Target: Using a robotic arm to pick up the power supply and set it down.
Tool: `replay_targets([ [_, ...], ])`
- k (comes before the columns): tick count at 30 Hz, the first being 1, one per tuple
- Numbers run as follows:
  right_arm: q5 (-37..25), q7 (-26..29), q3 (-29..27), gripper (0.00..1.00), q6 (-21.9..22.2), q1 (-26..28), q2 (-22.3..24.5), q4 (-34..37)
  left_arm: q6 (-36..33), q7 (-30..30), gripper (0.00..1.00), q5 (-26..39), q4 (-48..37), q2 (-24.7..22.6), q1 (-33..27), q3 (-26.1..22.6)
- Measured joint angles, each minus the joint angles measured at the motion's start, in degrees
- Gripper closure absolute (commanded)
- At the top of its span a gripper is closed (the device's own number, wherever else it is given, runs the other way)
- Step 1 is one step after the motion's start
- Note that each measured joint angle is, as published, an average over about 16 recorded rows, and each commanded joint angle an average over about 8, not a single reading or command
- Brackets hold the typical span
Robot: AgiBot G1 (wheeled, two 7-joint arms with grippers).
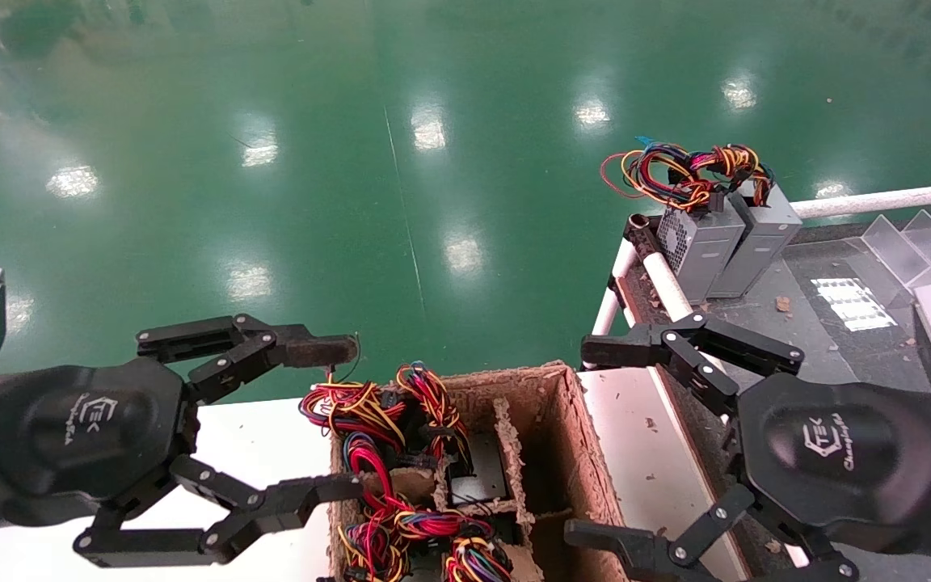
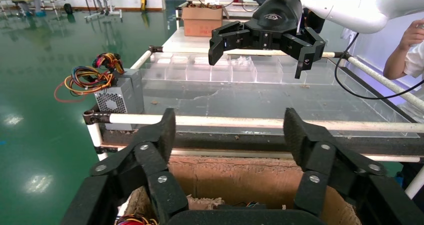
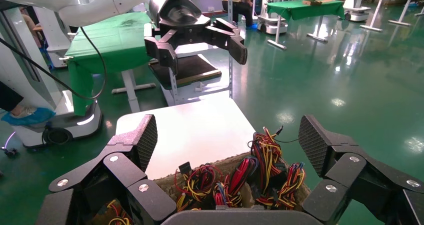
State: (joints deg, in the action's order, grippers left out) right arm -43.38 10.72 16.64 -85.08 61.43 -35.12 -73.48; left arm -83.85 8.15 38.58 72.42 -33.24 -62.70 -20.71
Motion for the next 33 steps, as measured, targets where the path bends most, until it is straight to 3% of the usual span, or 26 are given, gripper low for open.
replay_targets([
  [14,-5.8,0.4,3.1,0.00,1.1,-0.3,-1.3,-2.2,0.0,0.0,1.00,0.0,0.0,0.0,0.0,0.0],
  [33,-13.7,0.2,11.6,0.00,-2.4,-0.1,-6.2,-3.7,0.0,0.0,1.00,0.0,0.0,0.0,0.0,0.0],
])
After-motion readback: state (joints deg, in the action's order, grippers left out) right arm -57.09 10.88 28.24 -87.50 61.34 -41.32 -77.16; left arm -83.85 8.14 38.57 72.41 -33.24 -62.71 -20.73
